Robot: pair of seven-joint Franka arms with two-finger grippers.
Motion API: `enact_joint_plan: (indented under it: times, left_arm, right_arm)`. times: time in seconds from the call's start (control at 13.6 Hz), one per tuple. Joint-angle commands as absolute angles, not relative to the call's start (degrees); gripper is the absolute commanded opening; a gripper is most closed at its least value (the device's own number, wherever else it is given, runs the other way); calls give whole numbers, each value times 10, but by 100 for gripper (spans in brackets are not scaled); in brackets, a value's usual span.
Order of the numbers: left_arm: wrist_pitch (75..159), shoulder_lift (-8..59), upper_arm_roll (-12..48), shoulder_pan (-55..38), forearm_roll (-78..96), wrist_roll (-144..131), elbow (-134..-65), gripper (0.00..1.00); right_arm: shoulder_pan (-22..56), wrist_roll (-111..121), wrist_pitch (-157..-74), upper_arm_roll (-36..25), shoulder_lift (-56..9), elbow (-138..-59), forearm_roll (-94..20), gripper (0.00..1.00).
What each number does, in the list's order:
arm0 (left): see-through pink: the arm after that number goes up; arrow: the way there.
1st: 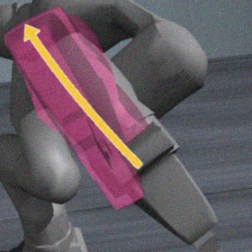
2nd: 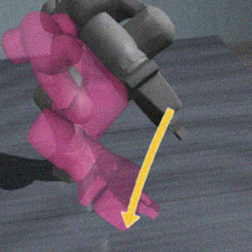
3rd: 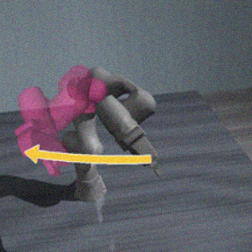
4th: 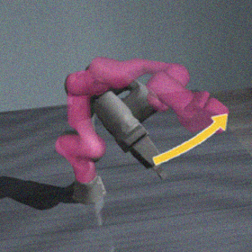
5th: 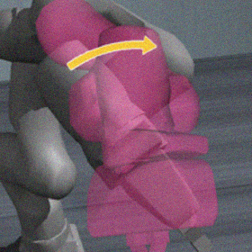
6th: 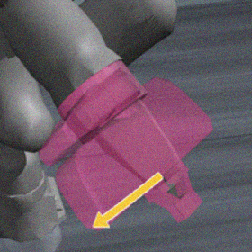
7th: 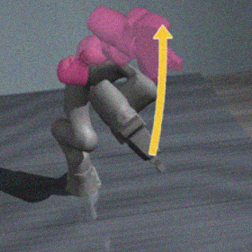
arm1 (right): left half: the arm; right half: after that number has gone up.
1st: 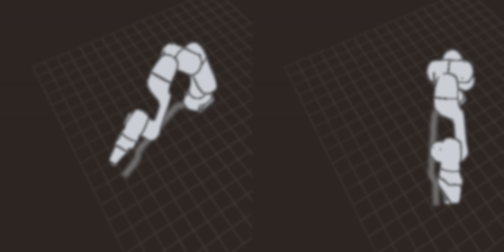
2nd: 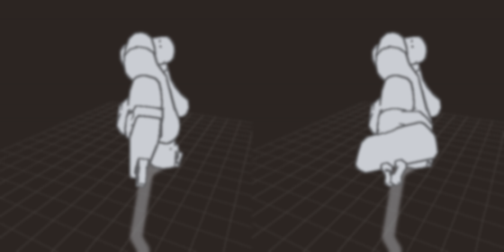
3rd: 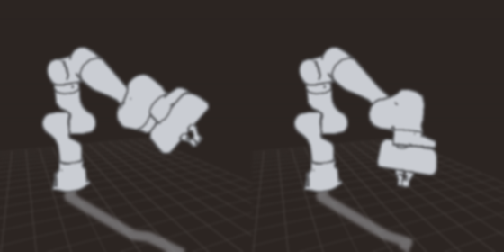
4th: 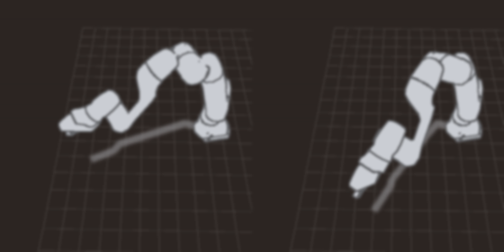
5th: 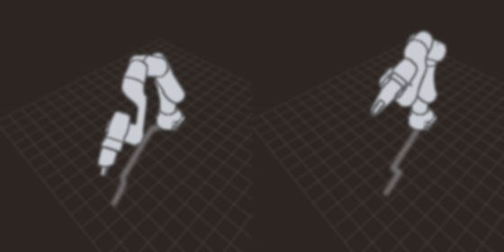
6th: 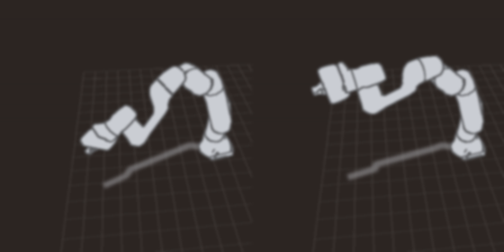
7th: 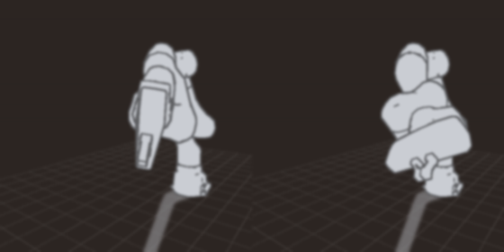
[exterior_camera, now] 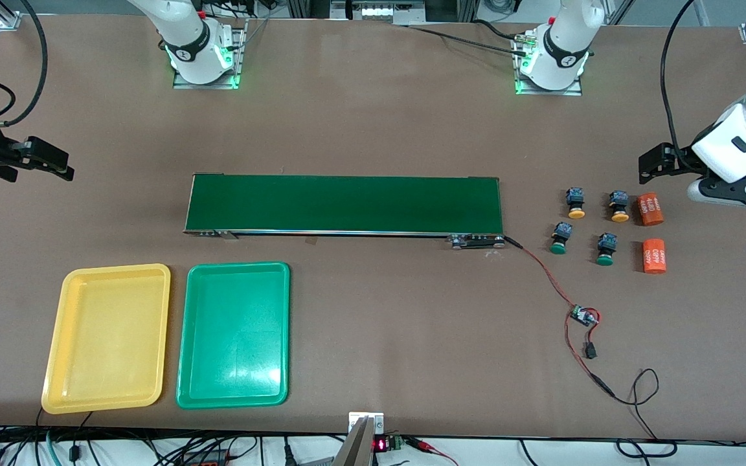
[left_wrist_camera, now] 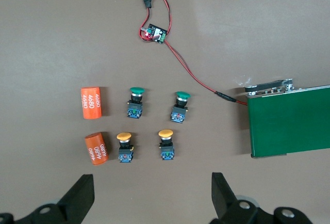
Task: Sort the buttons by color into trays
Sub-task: 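Reach the left gripper to an orange cylinder and grasp it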
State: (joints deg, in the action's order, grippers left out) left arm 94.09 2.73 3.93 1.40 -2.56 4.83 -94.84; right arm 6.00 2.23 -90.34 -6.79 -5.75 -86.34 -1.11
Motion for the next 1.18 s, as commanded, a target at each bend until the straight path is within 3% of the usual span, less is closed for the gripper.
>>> enact_joint_plan:
  times: [0.0, 0.59, 1.1]
  left_arm:
    - [936, 23, 41, 14, -35, 41, -951, 100]
    - [936, 29, 41, 14, -33, 40, -951, 100]
    - [889, 123, 35, 27, -40, 45, -928, 100]
  right_arm:
    - [51, 18, -907, -61, -56, -865, -9, 100]
    - [49, 18, -917, -62, -76, -857, -4, 100]
    - [35, 17, -933, -62, -82, -855, -12, 100]
